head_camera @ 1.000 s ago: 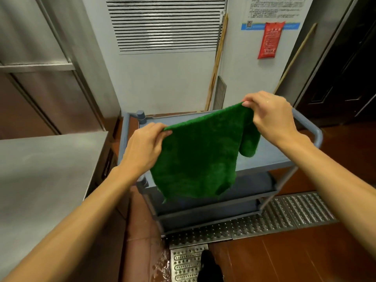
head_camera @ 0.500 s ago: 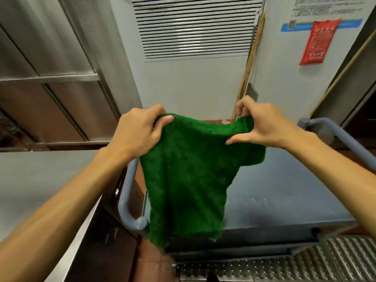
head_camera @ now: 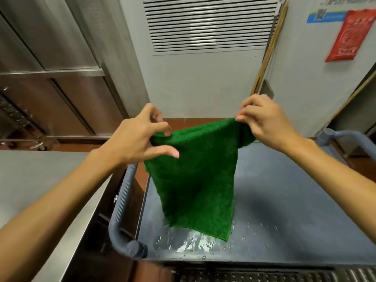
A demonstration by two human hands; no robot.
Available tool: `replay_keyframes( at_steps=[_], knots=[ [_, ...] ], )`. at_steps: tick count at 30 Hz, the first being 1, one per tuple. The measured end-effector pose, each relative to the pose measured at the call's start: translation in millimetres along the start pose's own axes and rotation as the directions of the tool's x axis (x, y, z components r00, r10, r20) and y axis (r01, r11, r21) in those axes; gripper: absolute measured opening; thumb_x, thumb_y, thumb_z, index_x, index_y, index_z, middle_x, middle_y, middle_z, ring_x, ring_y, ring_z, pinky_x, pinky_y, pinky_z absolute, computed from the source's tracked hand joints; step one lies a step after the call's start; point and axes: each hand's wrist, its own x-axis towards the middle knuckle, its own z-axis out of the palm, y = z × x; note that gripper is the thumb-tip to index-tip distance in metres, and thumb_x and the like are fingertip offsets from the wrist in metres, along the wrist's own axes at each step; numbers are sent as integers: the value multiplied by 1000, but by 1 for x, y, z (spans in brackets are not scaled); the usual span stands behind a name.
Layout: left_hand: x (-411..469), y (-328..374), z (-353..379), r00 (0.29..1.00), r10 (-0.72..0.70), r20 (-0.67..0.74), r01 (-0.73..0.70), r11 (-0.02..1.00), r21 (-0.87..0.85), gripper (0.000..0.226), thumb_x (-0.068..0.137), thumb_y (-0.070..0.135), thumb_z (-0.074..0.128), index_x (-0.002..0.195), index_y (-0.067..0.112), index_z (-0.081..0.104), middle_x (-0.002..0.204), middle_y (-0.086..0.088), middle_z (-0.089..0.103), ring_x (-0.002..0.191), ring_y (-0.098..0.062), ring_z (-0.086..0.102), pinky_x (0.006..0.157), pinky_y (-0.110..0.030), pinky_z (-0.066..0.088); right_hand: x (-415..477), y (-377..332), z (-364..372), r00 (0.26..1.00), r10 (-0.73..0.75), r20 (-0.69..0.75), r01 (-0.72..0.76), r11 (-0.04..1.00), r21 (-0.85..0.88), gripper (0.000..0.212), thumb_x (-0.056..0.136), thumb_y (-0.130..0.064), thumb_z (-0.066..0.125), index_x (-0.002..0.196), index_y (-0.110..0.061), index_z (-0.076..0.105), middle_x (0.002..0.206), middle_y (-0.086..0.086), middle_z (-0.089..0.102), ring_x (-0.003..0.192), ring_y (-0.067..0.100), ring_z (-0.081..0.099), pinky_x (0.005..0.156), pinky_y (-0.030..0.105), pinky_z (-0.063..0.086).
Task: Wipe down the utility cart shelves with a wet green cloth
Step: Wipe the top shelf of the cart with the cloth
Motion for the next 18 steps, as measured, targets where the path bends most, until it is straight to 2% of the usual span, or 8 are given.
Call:
replay_keyframes(
  at_steps=[2, 5, 8, 10, 12, 14, 15, 18],
  knots=[
    [5, -5, 8, 1000, 22, 19, -23, 998, 52, 64, 75, 85, 45, 96, 29, 69, 113, 1, 44, 86, -23, 60, 63, -40, 57, 3, -3, 5, 989, 133, 60, -139, 985, 104, 24, 97, -23, 52, 86, -7, 66, 90, 6, 62, 85, 27, 56, 73, 30, 38],
    [11, -17, 16, 1000, -2, -21, 2, 1000, 17, 58, 84, 75, 41, 93, 28, 75, 114, 3, 51, 86, -22, 62, 62, -39, 55, 9, -12, 14, 941, 302, 154, -334, 905, 263, 20, 102, -21, 48, 85, -19, 59, 82, 4, 63, 79, 24, 58, 68, 37, 41],
    [12, -30, 20, 999, -31, -19, 28, 988, -150, 55, 86, 69, 48, 91, 23, 79, 117, 0, 56, 105, -22, 57, 81, -45, 53, 18, -17, 20, 919, 356, 167, -393, 858, 330, 21, 104, -25, 44, 95, -15, 60, 83, -1, 63, 82, 20, 57, 75, 39, 43],
    [13, -38, 19, 997, -73, -24, 64, 961, -269, 53, 85, 67, 52, 88, 21, 79, 118, -1, 58, 110, -21, 56, 87, -45, 52, 24, -19, 17, 931, 293, 217, -354, 868, 348, 18, 102, -36, 46, 111, -25, 58, 77, -10, 61, 75, 12, 56, 71, 33, 42],
    [13, -43, 17, 991, -132, -20, 115, 920, -374, 50, 83, 65, 56, 88, 21, 80, 113, 2, 60, 104, -15, 60, 84, -41, 54, 26, -21, 12, 920, 196, 339, -315, 886, 342, 31, 88, -52, 61, 113, -35, 53, 69, -5, 62, 64, 13, 54, 67, 34, 43],
    [13, -45, 16, 984, -179, -26, 148, 880, -451, 46, 81, 63, 59, 89, 23, 80, 103, 5, 65, 93, -11, 64, 81, -41, 55, 27, -20, 9, 917, 118, 380, -270, 886, 376, 48, 67, -58, 79, 104, -36, 57, 81, -6, 67, 76, 10, 61, 69, 27, 45],
    [12, -45, 15, 979, -202, -23, 166, 858, -487, 42, 81, 63, 61, 88, 26, 80, 97, 6, 68, 89, -11, 65, 79, -42, 55, 27, -19, 10, 925, 70, 373, -222, 898, 380, 48, 60, -57, 83, 97, -35, 62, 86, -9, 67, 82, 9, 62, 70, 24, 44],
    [12, -44, 15, 968, -250, -6, 206, 811, -547, 26, 84, 54, 70, 88, 30, 79, 83, 9, 70, 81, -10, 66, 77, -45, 55, 28, -18, 16, 928, -64, 366, -73, 934, 349, 35, 63, -58, 82, 80, -30, 73, 96, -11, 64, 91, 10, 63, 74, 26, 50]
  ],
)
